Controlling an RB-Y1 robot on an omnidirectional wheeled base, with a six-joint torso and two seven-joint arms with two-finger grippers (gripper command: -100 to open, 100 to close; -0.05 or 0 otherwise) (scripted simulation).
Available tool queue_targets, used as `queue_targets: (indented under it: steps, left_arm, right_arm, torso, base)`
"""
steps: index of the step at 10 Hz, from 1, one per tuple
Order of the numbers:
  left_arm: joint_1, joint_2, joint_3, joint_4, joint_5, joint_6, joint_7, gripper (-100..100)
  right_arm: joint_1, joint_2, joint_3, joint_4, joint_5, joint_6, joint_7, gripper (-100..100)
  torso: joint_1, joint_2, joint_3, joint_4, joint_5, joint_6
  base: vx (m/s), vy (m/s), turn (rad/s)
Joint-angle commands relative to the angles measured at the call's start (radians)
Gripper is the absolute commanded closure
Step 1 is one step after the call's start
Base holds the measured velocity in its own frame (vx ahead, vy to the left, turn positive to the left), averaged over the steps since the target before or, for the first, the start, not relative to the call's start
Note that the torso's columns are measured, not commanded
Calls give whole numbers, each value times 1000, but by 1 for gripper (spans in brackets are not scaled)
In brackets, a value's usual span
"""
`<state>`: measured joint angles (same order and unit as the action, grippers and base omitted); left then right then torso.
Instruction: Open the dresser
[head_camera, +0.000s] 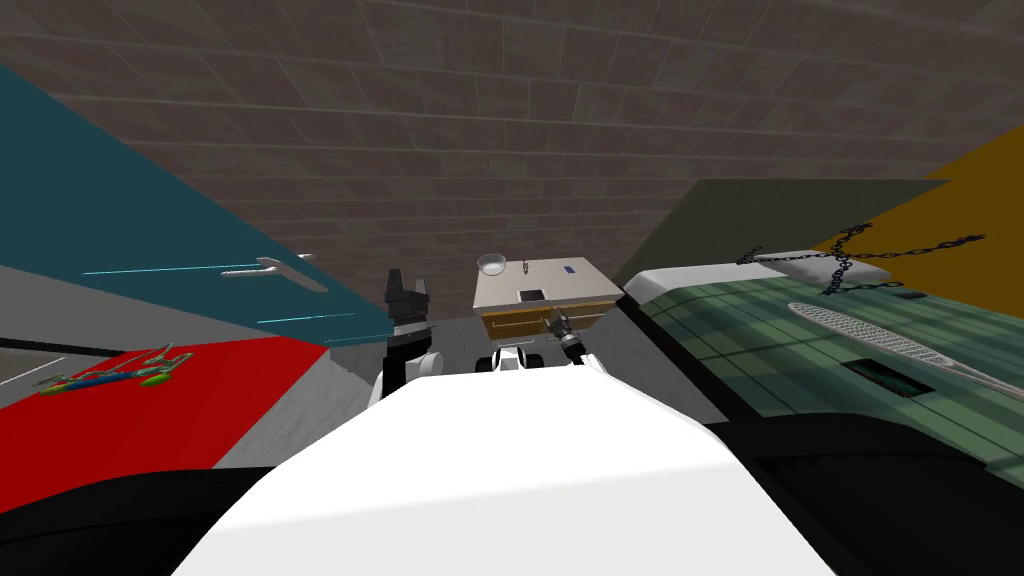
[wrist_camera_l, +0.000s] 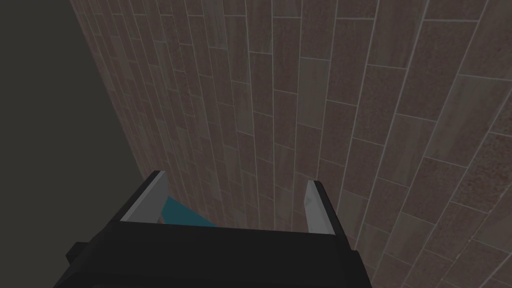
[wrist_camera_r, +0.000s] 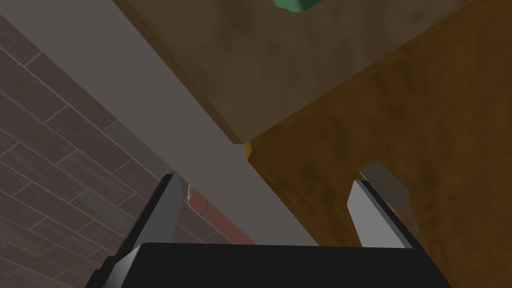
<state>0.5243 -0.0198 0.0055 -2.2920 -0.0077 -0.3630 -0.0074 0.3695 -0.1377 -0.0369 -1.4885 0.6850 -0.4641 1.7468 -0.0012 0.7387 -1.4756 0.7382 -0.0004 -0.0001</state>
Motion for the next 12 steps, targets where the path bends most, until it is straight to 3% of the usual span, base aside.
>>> queue_targets:
  steps: [1,4,6,12]
  left_arm:
    - [0,0,0,0,0,0,0,0]
    - [0,0,0,0,0,0,0,0]
    - [0,0,0,0,0,0,0,0]
    - [0,0,0,0,0,0,0,0]
  right_arm:
    - [-18,6,-2,38,13,6,62,-100]
    - [-46,23,-2,96,37,18,150,-100]
    - [-54,32,-2,113,44,22,176,-100]
    - [-82,125,-3,170,66,35,262,-100]
  torso:
    - [-2,-1,0,0,0,0]
    - [3,-6,-3,-7,-4,-4]
    - [3,-9,-4,-9,-6,-7]
    - [0,-1,0,0,0,0]
  base:
    - [2,53,-73]
    - [-4,98,-134]
    - [-14,67,-55]
    - [-13,71,-50]
